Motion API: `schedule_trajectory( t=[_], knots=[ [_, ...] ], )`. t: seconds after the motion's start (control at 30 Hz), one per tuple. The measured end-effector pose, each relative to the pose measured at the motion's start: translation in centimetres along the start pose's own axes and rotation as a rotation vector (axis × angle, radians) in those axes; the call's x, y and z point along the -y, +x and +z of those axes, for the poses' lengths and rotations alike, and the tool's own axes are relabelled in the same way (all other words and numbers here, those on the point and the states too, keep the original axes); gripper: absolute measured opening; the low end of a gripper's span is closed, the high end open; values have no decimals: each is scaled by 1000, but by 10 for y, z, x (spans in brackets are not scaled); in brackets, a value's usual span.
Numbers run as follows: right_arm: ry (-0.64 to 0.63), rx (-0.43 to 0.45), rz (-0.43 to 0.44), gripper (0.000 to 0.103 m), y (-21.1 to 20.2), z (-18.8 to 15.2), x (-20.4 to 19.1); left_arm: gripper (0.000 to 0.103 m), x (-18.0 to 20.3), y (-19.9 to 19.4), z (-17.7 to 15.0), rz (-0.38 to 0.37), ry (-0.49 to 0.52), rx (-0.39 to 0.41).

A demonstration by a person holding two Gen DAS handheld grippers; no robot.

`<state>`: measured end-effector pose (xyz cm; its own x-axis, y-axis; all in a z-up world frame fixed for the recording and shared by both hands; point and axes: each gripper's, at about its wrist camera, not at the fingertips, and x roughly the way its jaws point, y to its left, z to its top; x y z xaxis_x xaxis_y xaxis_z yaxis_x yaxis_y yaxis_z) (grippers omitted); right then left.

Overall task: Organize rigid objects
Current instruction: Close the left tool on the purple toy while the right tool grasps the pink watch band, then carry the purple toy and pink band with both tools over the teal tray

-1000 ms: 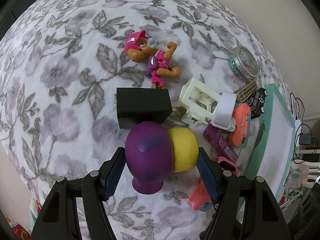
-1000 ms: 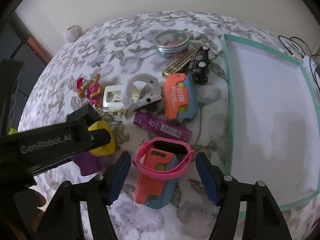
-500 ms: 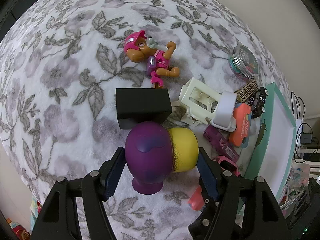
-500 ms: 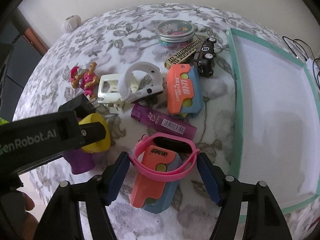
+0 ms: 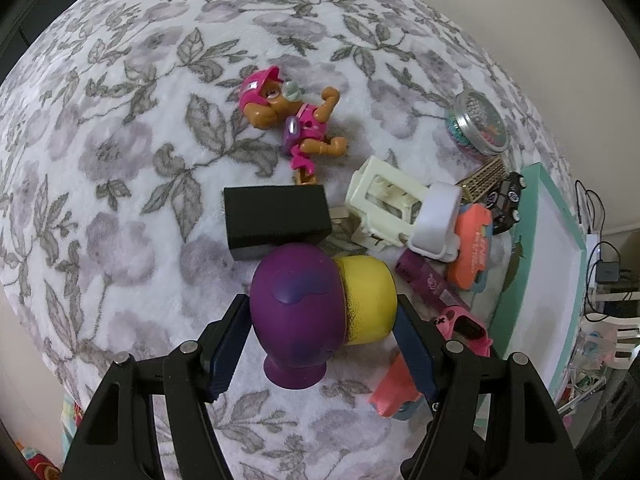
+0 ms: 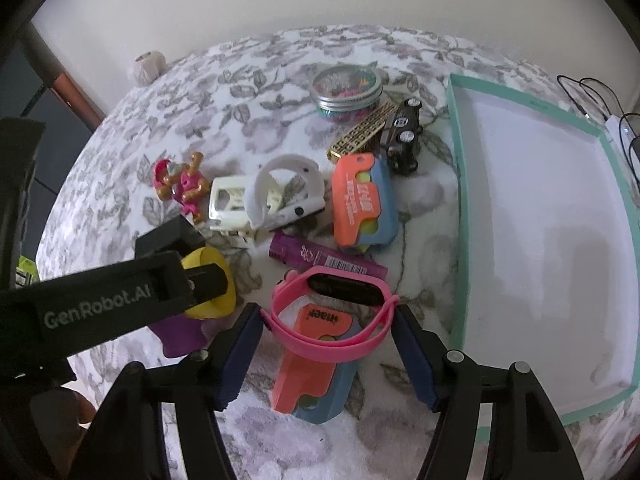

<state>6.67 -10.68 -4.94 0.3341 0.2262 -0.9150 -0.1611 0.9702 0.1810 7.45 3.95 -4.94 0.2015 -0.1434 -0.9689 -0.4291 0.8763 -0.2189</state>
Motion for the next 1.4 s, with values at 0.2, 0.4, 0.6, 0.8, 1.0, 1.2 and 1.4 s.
schedule_trajectory(
  t=[0.2, 0.4, 0.6, 0.8, 1.0, 1.2, 1.4],
  knots=[
    [15, 45, 12, 69, -15, 3, 2, 72, 1, -17, 2, -28, 8, 42],
    [27, 94, 18, 69, -29, 5, 4, 72, 1, -36, 3, -47, 20, 103],
    [44, 111, 11, 69, -33, 6, 10, 72, 6, -45, 2, -63, 35, 142],
    [76, 141, 1, 69, -40, 8, 22, 72, 13, -56, 2, -89, 56, 191],
    [99, 203, -51, 69, -56, 14, 41, 72, 39, -70, 1, -130, 125, 259],
    [175, 297, -172, 69, -82, 23, 85, 72, 89, -78, -2, -172, 232, 289],
    [239, 326, -245, 69, -95, 35, 132, 72, 144, -76, -1, -205, 346, 298]
  ],
)
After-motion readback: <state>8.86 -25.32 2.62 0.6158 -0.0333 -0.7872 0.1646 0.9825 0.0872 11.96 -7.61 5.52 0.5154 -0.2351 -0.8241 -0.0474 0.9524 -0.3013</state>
